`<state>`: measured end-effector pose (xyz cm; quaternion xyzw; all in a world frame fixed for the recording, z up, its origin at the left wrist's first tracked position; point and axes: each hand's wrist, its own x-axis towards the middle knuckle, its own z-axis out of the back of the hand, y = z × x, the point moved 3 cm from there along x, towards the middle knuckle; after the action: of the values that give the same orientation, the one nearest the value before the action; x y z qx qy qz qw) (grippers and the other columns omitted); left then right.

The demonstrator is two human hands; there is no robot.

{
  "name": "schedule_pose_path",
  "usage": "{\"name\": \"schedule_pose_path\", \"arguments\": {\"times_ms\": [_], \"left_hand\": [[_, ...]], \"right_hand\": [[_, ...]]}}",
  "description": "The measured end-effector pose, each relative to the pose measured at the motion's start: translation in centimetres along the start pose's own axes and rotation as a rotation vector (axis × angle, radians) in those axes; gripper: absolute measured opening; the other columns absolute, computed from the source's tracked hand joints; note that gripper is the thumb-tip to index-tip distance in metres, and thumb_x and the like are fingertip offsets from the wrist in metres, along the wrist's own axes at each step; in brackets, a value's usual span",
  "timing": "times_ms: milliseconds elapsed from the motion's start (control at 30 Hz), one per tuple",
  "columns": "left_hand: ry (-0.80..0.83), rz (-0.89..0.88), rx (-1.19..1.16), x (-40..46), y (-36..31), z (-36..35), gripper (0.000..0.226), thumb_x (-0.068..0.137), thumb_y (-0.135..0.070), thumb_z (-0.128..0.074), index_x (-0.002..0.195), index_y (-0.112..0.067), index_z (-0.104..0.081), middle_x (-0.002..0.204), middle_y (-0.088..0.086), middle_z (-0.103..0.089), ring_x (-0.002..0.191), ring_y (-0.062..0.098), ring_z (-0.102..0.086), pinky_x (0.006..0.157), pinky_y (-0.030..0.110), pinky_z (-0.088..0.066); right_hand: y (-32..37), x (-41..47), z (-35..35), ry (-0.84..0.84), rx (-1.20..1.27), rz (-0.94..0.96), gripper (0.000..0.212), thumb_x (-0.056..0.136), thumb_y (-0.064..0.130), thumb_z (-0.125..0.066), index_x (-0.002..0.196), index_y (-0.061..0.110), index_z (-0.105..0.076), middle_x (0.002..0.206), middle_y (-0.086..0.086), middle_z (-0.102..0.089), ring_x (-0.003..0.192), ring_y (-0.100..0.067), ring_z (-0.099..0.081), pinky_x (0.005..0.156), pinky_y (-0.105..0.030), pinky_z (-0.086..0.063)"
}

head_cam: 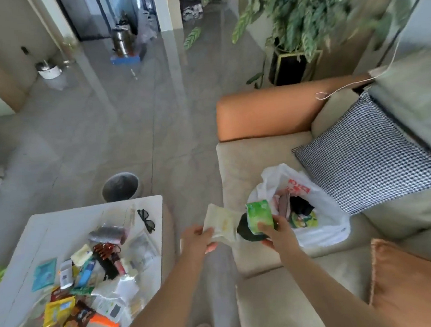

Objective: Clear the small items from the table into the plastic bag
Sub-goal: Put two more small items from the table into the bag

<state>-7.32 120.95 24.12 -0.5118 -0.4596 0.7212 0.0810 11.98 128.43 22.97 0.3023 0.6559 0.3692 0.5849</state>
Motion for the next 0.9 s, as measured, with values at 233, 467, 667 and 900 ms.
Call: {"name": "schedule_pose_path", "arguments": {"times_ms": [233, 467, 667, 900], "left_hand": [[0.139, -0.063, 0.200, 3.0, -4.3, -6.9, 0.006, 0.091, -0.004, -0.058, 0.087, -0.006, -0.054, 0.072, 0.009, -0.061, 0.041, 0.012, -0.061, 0.037, 0.015, -0.047], [0.298, -0.047, 0.322, 6.8, -6.1, -13.1, 0.014, 0.089, 0.001, -0.048, 0.091, -0.008, -0.059, 0.091, 0.023, -0.067, 0.062, 0.028, -0.064, 0.054, 0.029, -0.056], [0.372, 0.013, 0.404, 9.5, -5.8, -18.8, 0.025, 0.092, -0.002, -0.043, 0.115, -0.005, -0.054, 0.105, 0.024, -0.067, 0.067, 0.025, -0.067, 0.069, 0.036, -0.058], [0.353, 0.086, 0.527, 13.2, -3.4, -24.8, 0.033, 0.094, -0.002, -0.043, 0.125, -0.004, -0.052, 0.099, 0.017, -0.064, 0.070, 0.022, -0.067, 0.065, 0.029, -0.055]], "right_hand": [[1.7, 2.7, 5.5, -0.295, -0.203, 0.047, 0.030, 0.085, 0.011, -0.066, 0.110, 0.003, -0.053, 0.094, -0.010, -0.061, 0.075, -0.021, -0.060, 0.054, -0.026, -0.052], [1.1, 4.8, 10.8, -0.570, -0.398, -0.118, 0.038, 0.085, 0.032, -0.066, 0.106, 0.001, -0.062, 0.084, -0.008, -0.061, 0.081, -0.024, -0.054, 0.070, -0.028, -0.036], [1.1, 7.7, 13.7, -0.652, -0.414, -0.173, 0.036, 0.089, 0.035, -0.058, 0.107, 0.003, -0.058, 0.092, -0.011, -0.062, 0.085, -0.027, -0.054, 0.071, -0.030, -0.037], [-0.7, 13.9, 15.8, -0.570, -0.519, -0.325, 0.027, 0.092, 0.029, -0.046, 0.107, 0.007, -0.053, 0.089, -0.007, -0.059, 0.084, -0.026, -0.054, 0.077, -0.036, -0.044]]}}
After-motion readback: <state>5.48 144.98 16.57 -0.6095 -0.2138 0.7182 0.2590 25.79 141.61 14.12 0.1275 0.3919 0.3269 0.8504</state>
